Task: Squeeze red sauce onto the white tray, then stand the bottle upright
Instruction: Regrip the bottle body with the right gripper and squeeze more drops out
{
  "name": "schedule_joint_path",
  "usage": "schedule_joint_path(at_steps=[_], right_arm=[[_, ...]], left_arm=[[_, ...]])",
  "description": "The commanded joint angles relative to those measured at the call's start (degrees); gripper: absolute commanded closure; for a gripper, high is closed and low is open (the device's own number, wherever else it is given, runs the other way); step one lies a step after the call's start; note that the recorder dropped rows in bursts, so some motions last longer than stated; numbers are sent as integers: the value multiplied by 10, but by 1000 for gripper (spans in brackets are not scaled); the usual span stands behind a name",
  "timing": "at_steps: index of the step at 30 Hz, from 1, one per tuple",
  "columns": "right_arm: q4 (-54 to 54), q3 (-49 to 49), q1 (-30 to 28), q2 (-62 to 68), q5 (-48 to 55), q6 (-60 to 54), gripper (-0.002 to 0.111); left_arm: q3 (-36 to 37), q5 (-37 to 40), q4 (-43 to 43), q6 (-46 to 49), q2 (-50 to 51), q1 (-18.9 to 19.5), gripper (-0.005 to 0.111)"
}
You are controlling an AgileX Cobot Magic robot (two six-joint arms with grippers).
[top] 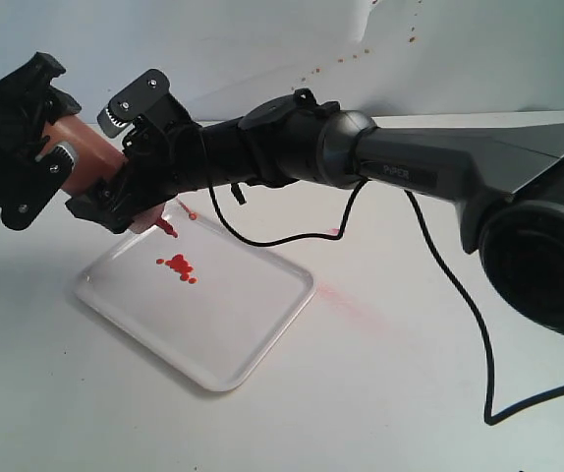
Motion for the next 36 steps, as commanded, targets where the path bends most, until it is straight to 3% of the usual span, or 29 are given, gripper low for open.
schedule_joint_path(at_steps=[1, 4, 25, 27, 29, 30, 31, 32, 33, 36], right_arm=[[-46, -4, 6, -1, 0, 3, 56], [-76, -4, 6, -1, 11, 23, 107], [-81, -4, 5, -1, -7, 61, 105], [-81, -4, 5, -1, -7, 61, 97], [-81, -4, 5, -1, -7, 63, 81], [-81, -4, 5, -1, -2, 89, 57], [-81, -4, 5, -1, 0, 92, 40], [-86, -4, 5, -7, 1, 96, 8], [-111, -4, 5, -14, 10, 101, 3], [-196, -4, 5, -37, 15, 163, 3]], left_arm=[[-3, -1, -12, -5, -10, -3, 107], [-3, -1, -12, -5, -10, -3, 107], [-3, -1, -12, -5, -10, -3, 107], [-3, -1, -12, -5, -10, -3, 107], [-3, -1, -12, -5, -10, -3, 107], [-3, -1, -12, -5, -10, -3, 107], [-3, -1, -12, -5, -10, -3, 107], [-3, -1, -12, -5, -10, -3, 107], [-3, -1, -12, -5, -10, -3, 107], [-3, -2, -12, -5, -10, -3, 107]])
